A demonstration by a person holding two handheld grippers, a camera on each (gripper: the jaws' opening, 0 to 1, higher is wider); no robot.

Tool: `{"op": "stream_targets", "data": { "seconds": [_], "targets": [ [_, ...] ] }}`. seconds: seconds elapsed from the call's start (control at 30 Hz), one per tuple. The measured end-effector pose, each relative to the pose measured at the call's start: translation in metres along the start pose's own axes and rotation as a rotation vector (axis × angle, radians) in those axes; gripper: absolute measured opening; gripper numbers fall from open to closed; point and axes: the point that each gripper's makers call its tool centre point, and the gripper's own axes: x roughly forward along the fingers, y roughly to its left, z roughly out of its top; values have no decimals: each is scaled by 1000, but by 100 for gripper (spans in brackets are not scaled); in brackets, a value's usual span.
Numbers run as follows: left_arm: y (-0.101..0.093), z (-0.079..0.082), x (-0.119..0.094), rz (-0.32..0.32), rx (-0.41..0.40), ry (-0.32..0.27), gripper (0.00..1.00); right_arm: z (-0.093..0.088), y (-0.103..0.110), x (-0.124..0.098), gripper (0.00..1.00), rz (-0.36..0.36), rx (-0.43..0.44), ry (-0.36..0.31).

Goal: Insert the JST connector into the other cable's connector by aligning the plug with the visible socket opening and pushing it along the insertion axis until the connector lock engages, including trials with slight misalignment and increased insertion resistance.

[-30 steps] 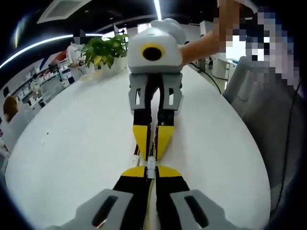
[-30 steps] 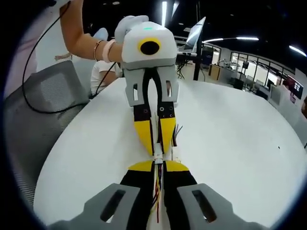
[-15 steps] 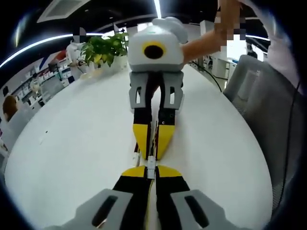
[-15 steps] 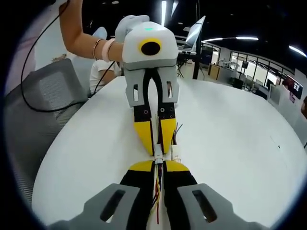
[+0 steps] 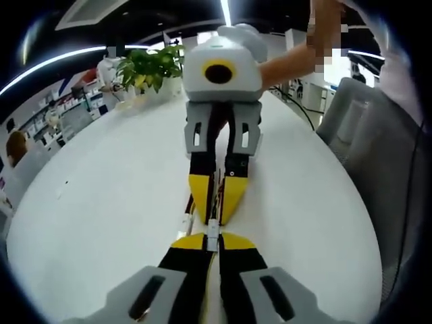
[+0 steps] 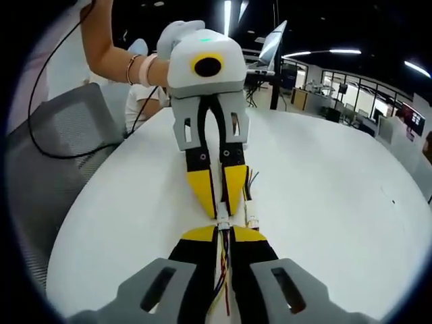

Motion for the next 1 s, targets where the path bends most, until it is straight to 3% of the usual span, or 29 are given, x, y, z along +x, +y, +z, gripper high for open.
{"op": "stream_targets", "data": {
  "seconds": [0.6, 1.0],
  "targets": [
    [0, -4, -10, 71, -85, -24, 7, -3, 4, -2, 7, -41, 38, 13],
    [-5, 4, -15, 88, -137, -58, 14, 6, 10, -8, 10, -65, 67, -13]
  ]
}}
